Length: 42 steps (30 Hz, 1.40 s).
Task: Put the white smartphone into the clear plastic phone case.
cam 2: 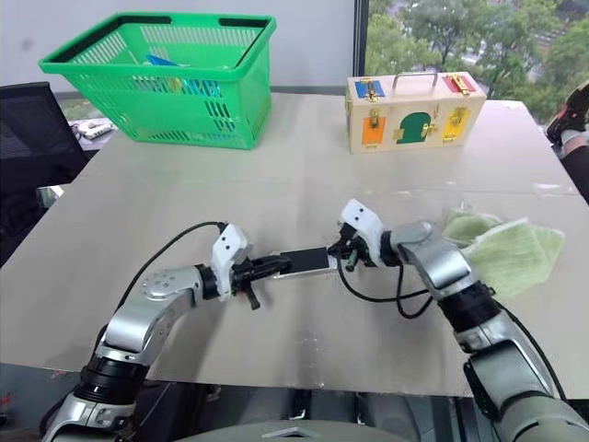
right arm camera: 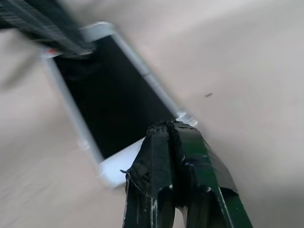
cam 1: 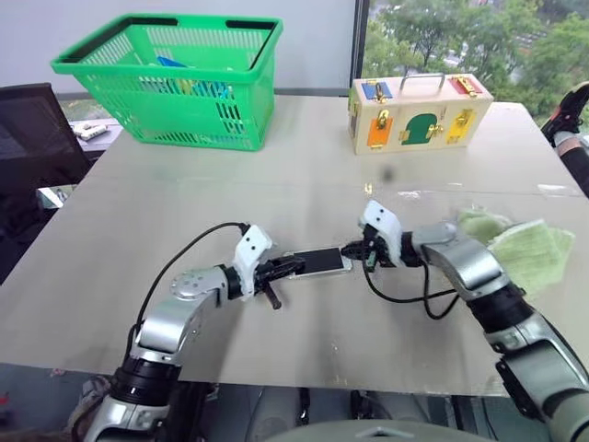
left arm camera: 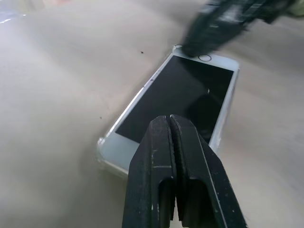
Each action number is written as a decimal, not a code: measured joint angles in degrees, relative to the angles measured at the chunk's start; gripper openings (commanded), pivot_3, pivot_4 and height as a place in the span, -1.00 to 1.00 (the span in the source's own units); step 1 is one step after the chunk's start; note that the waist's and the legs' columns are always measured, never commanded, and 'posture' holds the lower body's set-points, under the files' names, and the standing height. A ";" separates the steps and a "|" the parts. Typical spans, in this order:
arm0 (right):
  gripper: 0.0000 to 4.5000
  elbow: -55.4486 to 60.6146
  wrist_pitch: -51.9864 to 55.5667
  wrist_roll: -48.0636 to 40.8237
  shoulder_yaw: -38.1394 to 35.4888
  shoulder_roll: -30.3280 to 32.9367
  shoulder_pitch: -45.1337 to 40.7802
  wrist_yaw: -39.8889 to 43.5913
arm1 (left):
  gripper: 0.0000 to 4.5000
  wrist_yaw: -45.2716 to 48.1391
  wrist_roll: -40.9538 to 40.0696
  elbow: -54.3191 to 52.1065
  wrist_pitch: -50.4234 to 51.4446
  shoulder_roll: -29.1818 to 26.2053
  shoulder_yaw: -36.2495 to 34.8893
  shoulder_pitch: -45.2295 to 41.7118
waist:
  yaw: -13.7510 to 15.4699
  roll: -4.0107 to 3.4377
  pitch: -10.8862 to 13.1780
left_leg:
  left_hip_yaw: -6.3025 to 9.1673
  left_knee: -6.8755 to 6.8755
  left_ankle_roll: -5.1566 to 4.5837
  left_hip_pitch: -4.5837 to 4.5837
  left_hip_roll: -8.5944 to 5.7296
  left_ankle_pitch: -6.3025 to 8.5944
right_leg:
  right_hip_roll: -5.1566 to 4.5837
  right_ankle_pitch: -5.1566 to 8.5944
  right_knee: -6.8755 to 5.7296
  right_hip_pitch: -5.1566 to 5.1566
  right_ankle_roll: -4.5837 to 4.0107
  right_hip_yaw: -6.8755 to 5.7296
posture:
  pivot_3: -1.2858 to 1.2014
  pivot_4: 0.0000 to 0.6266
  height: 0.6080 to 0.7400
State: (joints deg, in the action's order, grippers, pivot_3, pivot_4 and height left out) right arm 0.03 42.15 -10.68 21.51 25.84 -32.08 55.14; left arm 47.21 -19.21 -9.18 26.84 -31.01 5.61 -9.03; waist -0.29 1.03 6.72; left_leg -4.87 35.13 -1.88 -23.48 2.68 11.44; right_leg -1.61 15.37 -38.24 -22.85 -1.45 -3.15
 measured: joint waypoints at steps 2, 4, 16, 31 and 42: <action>-1.00 1.36 0.09 -0.15 0.35 1.06 0.11 1.27 | -0.96 -0.02 -0.04 -0.42 0.35 0.09 0.23 -0.29 | -0.13 -0.02 0.06 | 0.00 -0.02 -0.01 -0.32 0.01 0.00 | 0.05 -0.02 0.04 -0.29 0.02 -0.04 | 0.03 -0.52 1.00; -1.00 1.47 0.06 -0.14 0.53 1.27 0.08 1.75 | -0.96 -0.02 -0.06 -0.49 0.40 0.09 0.29 -0.29 | -0.16 0.00 0.07 | -0.01 -0.04 -0.02 -0.31 0.00 0.01 | 0.09 -0.02 0.07 -0.29 0.02 -0.05 | 0.03 -0.52 1.00; -1.00 0.13 -6.89 3.83 4.63 1.38 -1.17 3.69 | -0.96 0.50 -0.18 -2.04 0.55 -0.36 0.32 1.29 | -0.37 0.12 0.17 | 0.05 -0.03 -0.07 -0.16 0.03 0.04 | 0.16 0.11 0.21 -0.10 0.28 -0.10 | 0.03 -0.52 1.00; -1.00 -1.16 -8.68 11.47 8.04 1.07 -2.51 4.10 | -0.96 2.26 0.47 2.56 -5.57 0.06 0.37 2.76 | -0.02 0.13 0.04 | 0.07 -0.11 0.22 0.69 0.06 0.22 | -0.92 0.25 0.32 0.61 0.05 -1.29 | 0.03 -0.52 1.00; 0.02 6.44 -17.52 0.70 -11.01 -2.65 15.86 -5.66 | 0.00 1.24 -7.94 -1.14 -6.50 3.90 -7.96 5.70 | 0.27 0.04 1.60 | 0.01 -0.07 -0.01 -0.93 0.08 0.01 | -1.24 -0.04 0.30 -0.69 0.48 -2.30 | 0.03 -0.52 1.00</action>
State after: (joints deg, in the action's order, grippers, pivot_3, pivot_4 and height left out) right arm 6.47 24.62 -9.98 10.49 23.19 -16.22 49.47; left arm 48.45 -27.14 -10.32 20.34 -27.11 -2.35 -3.33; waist -0.01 1.07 8.32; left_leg -4.86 35.06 -1.89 -24.41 2.75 11.45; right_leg -2.86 15.33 -37.94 -23.54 -0.97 -5.44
